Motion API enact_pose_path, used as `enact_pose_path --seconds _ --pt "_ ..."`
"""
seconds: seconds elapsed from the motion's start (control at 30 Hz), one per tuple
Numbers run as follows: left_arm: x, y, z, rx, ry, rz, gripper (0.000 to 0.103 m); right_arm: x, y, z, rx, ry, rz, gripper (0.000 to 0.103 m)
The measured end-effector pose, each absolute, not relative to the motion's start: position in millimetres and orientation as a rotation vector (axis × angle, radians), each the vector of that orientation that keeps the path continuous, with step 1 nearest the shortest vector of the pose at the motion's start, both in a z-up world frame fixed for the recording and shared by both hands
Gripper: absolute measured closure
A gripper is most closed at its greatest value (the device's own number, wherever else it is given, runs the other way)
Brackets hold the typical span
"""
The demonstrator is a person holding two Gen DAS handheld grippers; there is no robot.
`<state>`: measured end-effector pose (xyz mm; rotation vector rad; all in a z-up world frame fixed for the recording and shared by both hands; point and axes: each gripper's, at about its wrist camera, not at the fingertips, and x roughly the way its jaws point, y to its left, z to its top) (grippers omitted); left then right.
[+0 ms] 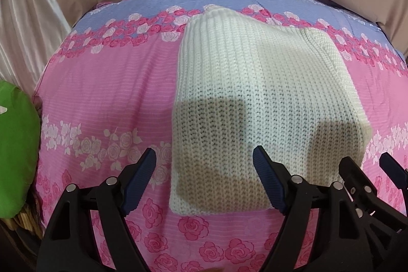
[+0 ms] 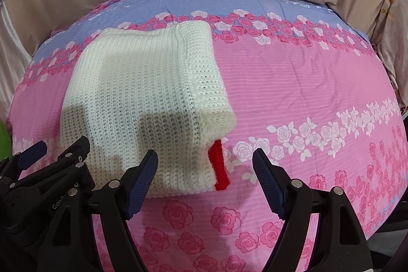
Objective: Fold small clothes
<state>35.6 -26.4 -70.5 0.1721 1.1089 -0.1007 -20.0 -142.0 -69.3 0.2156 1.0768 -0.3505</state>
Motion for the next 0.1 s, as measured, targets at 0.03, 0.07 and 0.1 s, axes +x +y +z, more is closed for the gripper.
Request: enact_pose_path --seconds 0.03,0.07,0.1 --pt "35.7 -26.7 -70.7 0.171 1.112 -0.1 0.027 -19.9 -142.5 -69.2 0.214 1.077 -0.35 0.028" --pt "35.7 -26.6 -70.6 0.17 1.112 -0.1 0.027 -19.8 -142.7 -69.3 0.213 1.079 -0.35 0.028" --pt "35.6 -26.7 -70.4 0.169 1.111 -0.1 0.027 -19.7 -143.0 -69.1 0.213 1.08 -0.35 0.028"
